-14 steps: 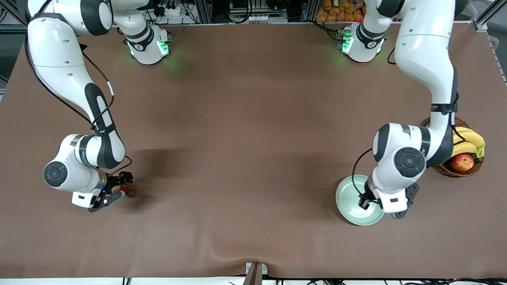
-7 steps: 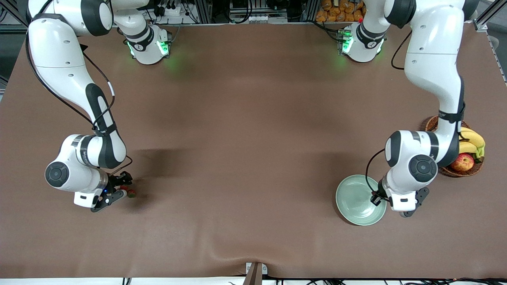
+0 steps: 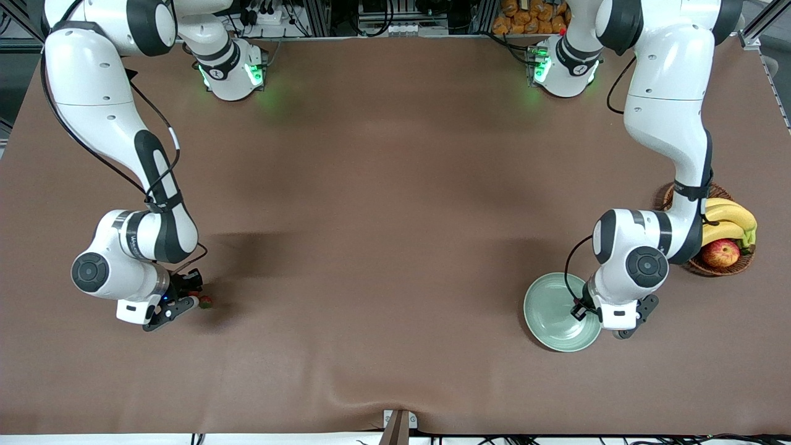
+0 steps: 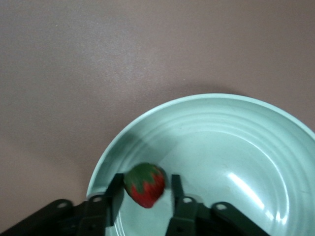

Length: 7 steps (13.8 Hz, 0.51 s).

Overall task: Collect all strawberries into plate
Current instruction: 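Open the left gripper over the plate while the right gripper grasps another strawberry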

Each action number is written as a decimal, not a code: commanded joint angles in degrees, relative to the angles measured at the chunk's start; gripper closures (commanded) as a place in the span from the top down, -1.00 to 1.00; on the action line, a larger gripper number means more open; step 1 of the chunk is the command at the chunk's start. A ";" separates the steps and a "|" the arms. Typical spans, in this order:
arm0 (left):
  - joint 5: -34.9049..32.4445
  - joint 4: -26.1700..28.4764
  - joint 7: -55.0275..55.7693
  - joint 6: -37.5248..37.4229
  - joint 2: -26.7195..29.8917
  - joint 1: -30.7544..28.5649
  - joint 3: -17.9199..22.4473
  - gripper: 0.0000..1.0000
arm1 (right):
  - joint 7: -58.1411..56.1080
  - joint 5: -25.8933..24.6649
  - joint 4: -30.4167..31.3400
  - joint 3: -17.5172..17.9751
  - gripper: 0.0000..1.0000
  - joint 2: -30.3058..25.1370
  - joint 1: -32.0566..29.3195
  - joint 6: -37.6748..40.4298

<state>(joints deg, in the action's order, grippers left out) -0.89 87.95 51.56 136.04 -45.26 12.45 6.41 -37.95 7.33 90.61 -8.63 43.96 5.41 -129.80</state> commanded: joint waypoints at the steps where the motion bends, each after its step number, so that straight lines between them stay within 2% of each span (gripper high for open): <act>1: -0.42 0.12 -0.58 -0.16 2.10 0.20 -0.25 1.00 | -0.81 -0.74 -0.78 0.45 -1.00 -0.63 -0.84 -0.11; 4: -0.42 0.21 -0.58 -1.73 5.34 0.29 -0.95 1.00 | -0.55 -0.48 -4.98 0.45 -1.00 -2.73 -0.84 2.52; 7: -0.42 0.38 -0.76 -3.92 8.94 -0.50 -1.22 1.00 | 0.93 1.10 -9.39 1.15 -1.00 -3.70 2.04 4.82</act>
<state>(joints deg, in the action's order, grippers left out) -0.89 86.99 51.52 134.52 -39.81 12.68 5.59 -37.92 7.68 82.90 -8.33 41.51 5.65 -126.65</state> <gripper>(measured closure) 0.000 0.683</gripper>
